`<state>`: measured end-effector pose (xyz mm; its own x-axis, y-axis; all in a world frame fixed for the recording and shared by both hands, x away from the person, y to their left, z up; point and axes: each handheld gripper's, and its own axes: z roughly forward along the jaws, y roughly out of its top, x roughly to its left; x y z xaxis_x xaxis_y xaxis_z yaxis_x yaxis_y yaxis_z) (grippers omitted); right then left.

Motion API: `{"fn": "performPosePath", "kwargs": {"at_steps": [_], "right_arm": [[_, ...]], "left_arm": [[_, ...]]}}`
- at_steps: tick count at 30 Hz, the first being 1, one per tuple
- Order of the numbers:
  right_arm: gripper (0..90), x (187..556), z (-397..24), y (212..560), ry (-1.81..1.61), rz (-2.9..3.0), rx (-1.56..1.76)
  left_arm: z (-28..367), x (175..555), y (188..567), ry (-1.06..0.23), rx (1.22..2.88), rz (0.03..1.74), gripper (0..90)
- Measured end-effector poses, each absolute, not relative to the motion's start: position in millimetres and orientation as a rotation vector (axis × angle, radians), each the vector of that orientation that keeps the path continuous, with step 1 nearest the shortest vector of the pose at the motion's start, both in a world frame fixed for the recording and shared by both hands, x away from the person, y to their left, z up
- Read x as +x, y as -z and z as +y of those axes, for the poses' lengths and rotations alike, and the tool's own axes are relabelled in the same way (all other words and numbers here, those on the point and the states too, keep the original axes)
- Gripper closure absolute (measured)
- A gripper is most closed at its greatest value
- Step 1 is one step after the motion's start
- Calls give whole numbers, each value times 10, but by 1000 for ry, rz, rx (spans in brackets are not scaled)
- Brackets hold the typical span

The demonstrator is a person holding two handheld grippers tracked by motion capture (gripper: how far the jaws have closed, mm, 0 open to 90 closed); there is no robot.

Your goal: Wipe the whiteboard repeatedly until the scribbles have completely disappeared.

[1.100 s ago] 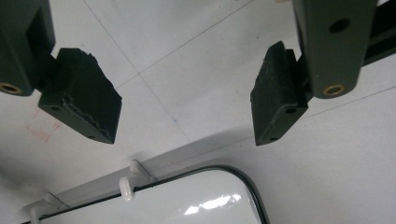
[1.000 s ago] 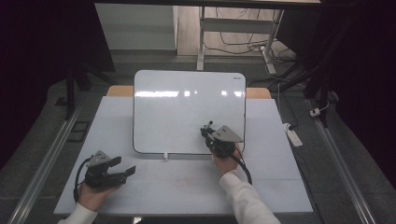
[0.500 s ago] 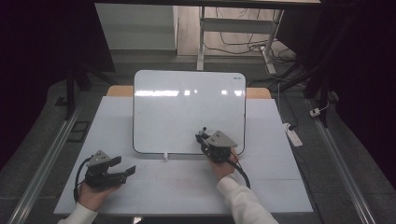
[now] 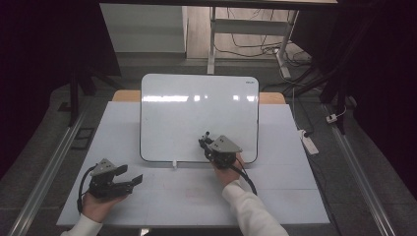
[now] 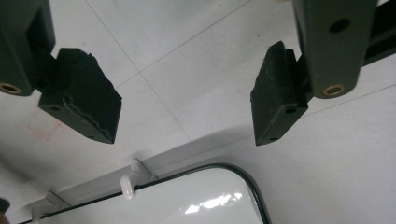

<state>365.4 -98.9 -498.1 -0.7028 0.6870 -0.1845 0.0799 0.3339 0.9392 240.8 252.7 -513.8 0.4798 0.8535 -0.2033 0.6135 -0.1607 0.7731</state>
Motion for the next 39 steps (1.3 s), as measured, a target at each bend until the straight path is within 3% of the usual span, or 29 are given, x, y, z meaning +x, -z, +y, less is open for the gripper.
{"fn": "performPosePath", "kwargs": {"at_steps": [6, 20, 28, 39], "right_arm": [[779, 3588, -877, 5024, -1346, 2115, 580], [778, 3613, -1212, 4942, -1371, 2170, 716], [777, 3384, -1364, 4789, -1453, 2239, 673], [777, 3253, -1410, 4867, -1510, 2348, 638]], "left_arm": [[2539, 2415, 5143, -352, 1873, 1224, 259], [2517, 2400, 5108, -380, 1852, 1204, 261], [2480, 2418, 5092, -401, 1840, 1185, 265], [2191, 2484, 4905, -453, 1853, 1049, 269]]}}
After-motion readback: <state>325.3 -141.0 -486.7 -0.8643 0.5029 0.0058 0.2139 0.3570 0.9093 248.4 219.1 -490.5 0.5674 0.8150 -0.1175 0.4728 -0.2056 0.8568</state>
